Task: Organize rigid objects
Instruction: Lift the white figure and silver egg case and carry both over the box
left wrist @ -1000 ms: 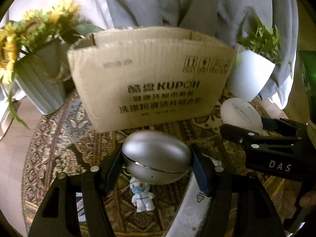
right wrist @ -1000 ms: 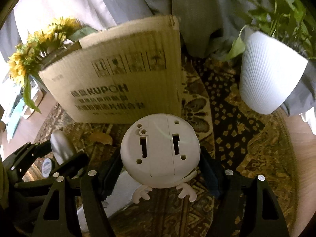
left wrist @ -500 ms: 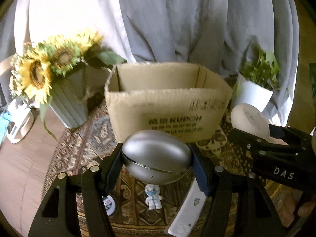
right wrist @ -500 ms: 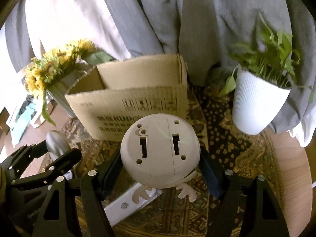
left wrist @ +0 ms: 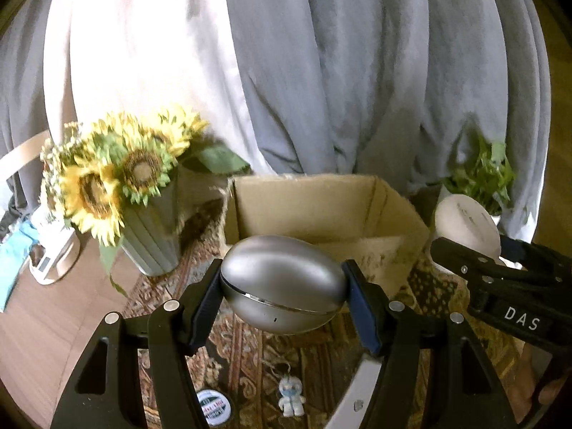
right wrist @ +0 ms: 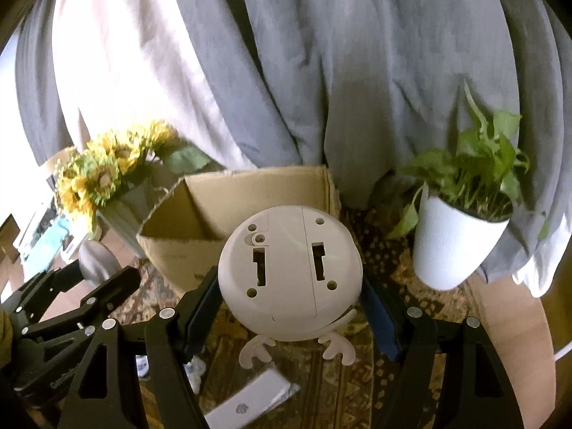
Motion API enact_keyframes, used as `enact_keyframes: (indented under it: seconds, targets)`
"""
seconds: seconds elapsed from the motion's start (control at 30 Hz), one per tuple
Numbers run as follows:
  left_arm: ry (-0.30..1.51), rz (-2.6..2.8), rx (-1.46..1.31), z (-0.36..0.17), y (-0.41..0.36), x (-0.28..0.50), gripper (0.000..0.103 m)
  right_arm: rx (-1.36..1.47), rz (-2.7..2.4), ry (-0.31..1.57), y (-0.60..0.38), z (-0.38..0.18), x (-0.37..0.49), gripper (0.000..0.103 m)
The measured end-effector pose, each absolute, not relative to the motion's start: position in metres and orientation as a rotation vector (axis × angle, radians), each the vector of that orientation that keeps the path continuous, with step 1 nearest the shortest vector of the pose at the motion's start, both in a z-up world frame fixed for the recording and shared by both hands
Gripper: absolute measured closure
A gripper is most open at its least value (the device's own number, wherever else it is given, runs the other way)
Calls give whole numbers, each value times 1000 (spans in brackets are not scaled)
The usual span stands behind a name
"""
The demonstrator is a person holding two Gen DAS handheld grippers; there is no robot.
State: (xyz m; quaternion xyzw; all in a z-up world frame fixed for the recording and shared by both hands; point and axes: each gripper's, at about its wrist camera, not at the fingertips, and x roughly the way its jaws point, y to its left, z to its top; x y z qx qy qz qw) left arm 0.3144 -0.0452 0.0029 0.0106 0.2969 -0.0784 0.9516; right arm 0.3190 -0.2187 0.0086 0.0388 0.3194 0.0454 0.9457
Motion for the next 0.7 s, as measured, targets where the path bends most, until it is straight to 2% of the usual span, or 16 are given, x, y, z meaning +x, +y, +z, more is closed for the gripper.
enact_keyframes:
  seconds: [0.43,0.7]
  targets:
    - [537,-123,35,40,-43,351,39,83,95,624,-208,37,356,28]
    - [589,-129,50,45,-44,386,39,75,110,664,-208,44,389,28]
